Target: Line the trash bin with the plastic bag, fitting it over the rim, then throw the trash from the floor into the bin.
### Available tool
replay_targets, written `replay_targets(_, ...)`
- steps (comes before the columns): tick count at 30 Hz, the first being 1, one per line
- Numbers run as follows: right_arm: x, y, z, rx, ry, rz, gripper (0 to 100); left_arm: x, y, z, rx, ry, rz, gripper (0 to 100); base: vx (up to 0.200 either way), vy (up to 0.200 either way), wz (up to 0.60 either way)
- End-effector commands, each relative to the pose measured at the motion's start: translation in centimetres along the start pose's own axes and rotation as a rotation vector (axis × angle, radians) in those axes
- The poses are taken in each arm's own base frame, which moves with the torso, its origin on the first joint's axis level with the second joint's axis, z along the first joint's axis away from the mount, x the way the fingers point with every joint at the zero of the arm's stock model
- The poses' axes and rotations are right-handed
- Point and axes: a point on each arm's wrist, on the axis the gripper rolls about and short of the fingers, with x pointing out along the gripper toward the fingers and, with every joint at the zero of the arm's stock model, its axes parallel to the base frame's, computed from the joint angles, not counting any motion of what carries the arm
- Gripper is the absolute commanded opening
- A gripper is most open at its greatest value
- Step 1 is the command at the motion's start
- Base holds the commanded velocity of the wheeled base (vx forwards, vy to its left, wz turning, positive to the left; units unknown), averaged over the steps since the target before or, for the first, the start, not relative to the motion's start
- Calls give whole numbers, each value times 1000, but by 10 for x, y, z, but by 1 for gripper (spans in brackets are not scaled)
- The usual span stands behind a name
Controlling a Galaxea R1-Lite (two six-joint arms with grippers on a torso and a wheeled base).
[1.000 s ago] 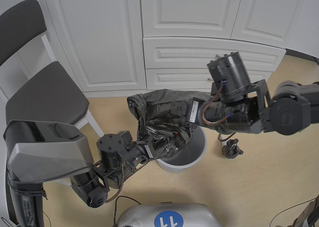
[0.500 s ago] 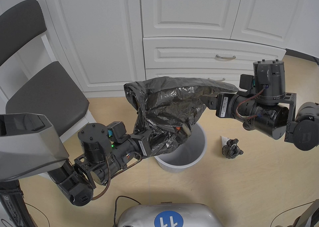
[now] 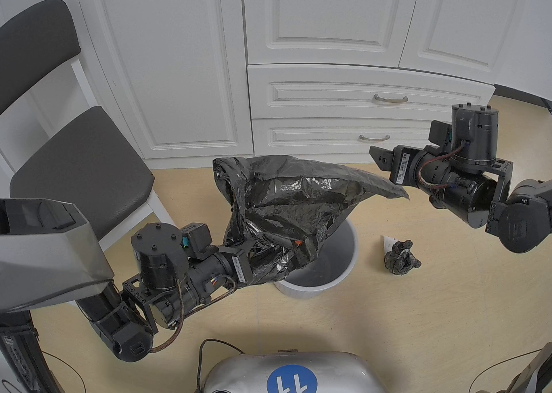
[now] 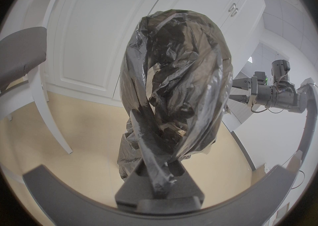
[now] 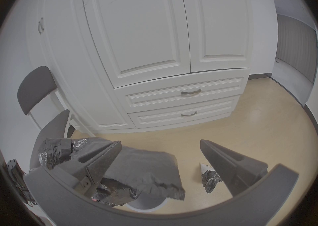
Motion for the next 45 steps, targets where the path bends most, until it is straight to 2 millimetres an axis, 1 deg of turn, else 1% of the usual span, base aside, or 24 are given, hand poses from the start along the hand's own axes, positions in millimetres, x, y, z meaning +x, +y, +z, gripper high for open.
replay_targets(1, 18, 2, -23, -40, 72, -9, 100, 8, 8, -12, -4, 27, 24, 0, 0, 0, 0)
replay_targets(3, 22, 3, -28, -54, 84, -5, 100, 9, 10, -12, -9, 18, 27, 0, 0, 0, 0)
replay_targets(7, 20, 3, -24, -40, 81, 29, 100, 7, 11, -14, -7, 9, 24, 0, 0, 0, 0)
replay_targets(8, 19, 5, -21, -26, 82, 72, 0, 6, 11, -15, -6, 10, 22, 0, 0, 0, 0)
replay_targets(10, 18, 6, -18, -3, 85, 90, 0, 5, 11, -16, -6, 10, 22, 0, 0, 0, 0)
replay_targets(13, 18, 9, -21, 8, 103, 100, 0, 5, 11, -16, -6, 11, 23, 0, 0, 0, 0)
replay_targets(18, 24, 20, -42, -18, 174, 119, 0, 5, 12, -16, -6, 12, 26, 0, 0, 0, 0)
replay_targets(21, 42, 29, -69, -33, 234, 123, 0, 6, 13, -18, -6, 16, 28, 0, 0, 0, 0)
replay_targets(22, 54, 32, -82, -34, 265, 113, 0, 7, 13, -18, -6, 14, 27, 0, 0, 0, 0)
replay_targets(24, 69, 36, -99, -20, 299, 99, 0, 8, 14, -19, -7, 15, 29, 0, 0, 0, 0)
replay_targets(25, 70, 36, -100, -20, 304, 99, 0, 8, 14, -19, -7, 13, 30, 0, 0, 0, 0)
replay_targets(26, 81, 39, -116, -13, 334, 91, 0, 9, 14, -19, -8, 12, 30, 0, 0, 0, 0)
replay_targets(29, 100, 47, -143, -3, 374, 83, 0, 12, 20, -23, -8, 20, 44, 0, 0, 0, 0)
replay_targets(31, 114, 52, -153, 37, 379, 75, 0, 16, 22, -26, -7, 23, 47, 0, 0, 0, 0)
replay_targets(34, 125, 54, -162, 65, 388, 81, 0, 18, 23, -28, -5, 28, 49, 0, 0, 0, 0)
replay_targets(37, 132, 57, -164, 121, 398, 108, 0, 17, 22, -28, -1, 27, 45, 0, 0, 0, 0)
replay_targets(39, 132, 57, -159, 137, 391, 108, 0, 16, 21, -27, 0, 29, 42, 0, 0, 0, 0)
replay_targets(40, 131, 55, -153, 143, 392, 102, 0, 15, 20, -28, 0, 33, 41, 0, 0, 0, 0)
replay_targets(41, 128, 54, -141, 151, 382, 99, 0, 14, 19, -29, 1, 38, 40, 0, 0, 0, 0)
replay_targets(42, 121, 52, -123, 162, 367, 102, 0, 12, 18, -29, 1, 41, 39, 0, 0, 0, 0)
replay_targets(43, 119, 52, -119, 164, 367, 101, 0, 12, 18, -30, 2, 43, 38, 0, 0, 0, 0)
replay_targets(44, 110, 52, -101, 185, 356, 103, 0, 8, 16, -33, 4, 62, 36, 0, 0, 0, 0)
replay_targets(45, 104, 52, -91, 202, 342, 104, 0, 7, 16, -35, 5, 71, 36, 0, 0, 0, 0)
